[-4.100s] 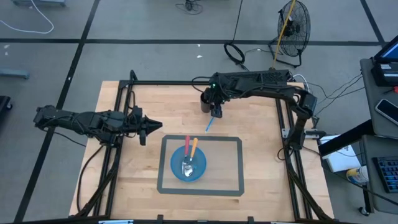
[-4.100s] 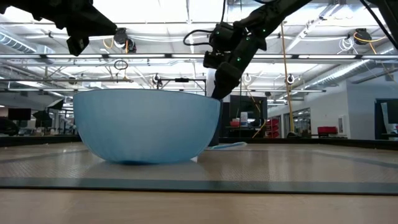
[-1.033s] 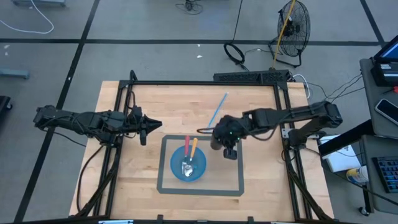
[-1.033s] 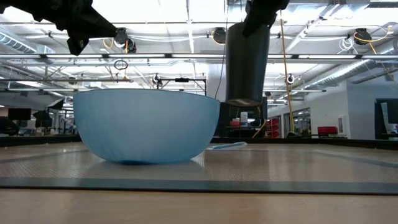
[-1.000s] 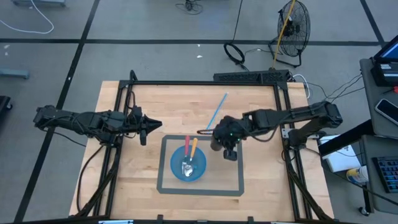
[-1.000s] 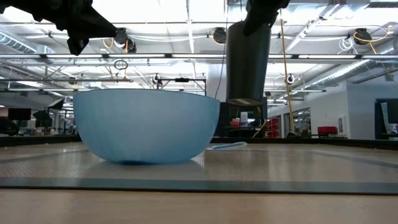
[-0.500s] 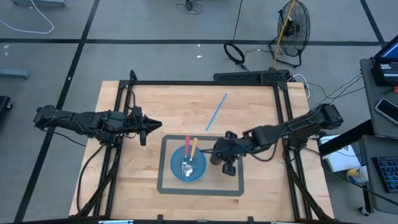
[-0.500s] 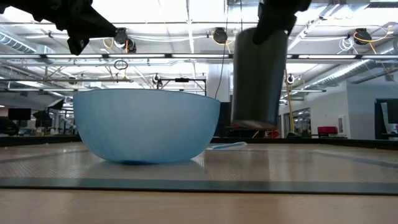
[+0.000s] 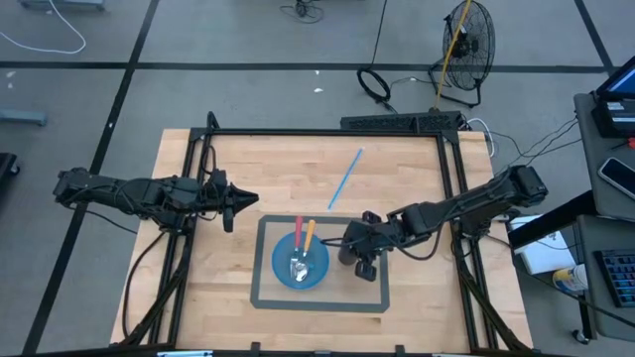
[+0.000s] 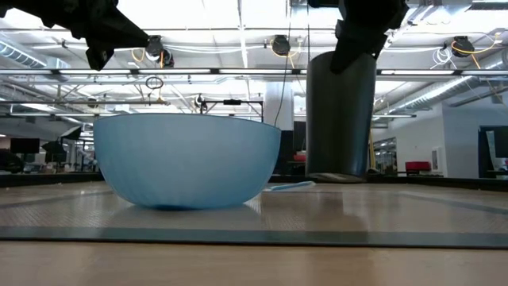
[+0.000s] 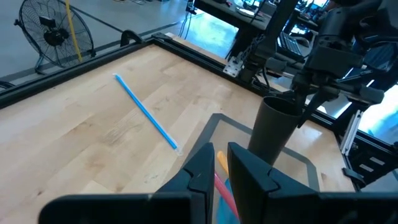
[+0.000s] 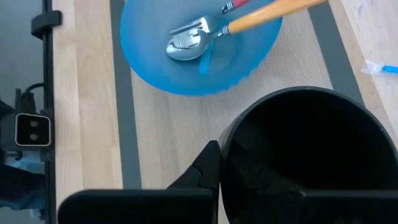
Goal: Pick & Place Utensil
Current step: Put the black cup on the transparent mat to the right of the blue bowl
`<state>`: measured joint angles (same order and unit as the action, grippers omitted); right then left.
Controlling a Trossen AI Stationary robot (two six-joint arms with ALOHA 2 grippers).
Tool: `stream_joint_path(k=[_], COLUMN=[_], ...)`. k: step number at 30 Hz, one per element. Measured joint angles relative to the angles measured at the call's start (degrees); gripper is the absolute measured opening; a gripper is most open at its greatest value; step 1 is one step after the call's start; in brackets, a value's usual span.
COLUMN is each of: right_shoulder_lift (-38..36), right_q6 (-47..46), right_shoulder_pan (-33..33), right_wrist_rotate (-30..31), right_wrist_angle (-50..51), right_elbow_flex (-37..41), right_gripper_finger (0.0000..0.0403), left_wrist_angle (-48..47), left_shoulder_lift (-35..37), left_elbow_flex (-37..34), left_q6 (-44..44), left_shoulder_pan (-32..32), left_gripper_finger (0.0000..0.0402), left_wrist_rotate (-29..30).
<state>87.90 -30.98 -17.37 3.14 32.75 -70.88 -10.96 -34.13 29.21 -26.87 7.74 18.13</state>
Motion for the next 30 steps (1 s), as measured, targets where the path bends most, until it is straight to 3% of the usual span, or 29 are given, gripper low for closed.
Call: stream_joint_path(k=[21, 30], right_shoulder_lift=[0.0, 0.0], right_q6=[-1.4, -1.6], right_shoulder_pan=[0.0, 0.1], right_wrist_rotate=[-3.3, -6.4], right_wrist_angle=[-5.9, -8.1], right_elbow_flex=[4.7, 4.8], right_gripper_finger=[0.0004, 0.0056], left_wrist_angle=[0.0, 0.0], left_shoulder_lift=[0.0, 0.0], left_elbow_flex=[0.0, 0.0], left_q6=[-0.4, -0.4], left_shoulder_pan=[0.0, 0.0], left_gripper_finger=[0.0049, 0.0049], left_wrist_rotate=[0.0, 0.0])
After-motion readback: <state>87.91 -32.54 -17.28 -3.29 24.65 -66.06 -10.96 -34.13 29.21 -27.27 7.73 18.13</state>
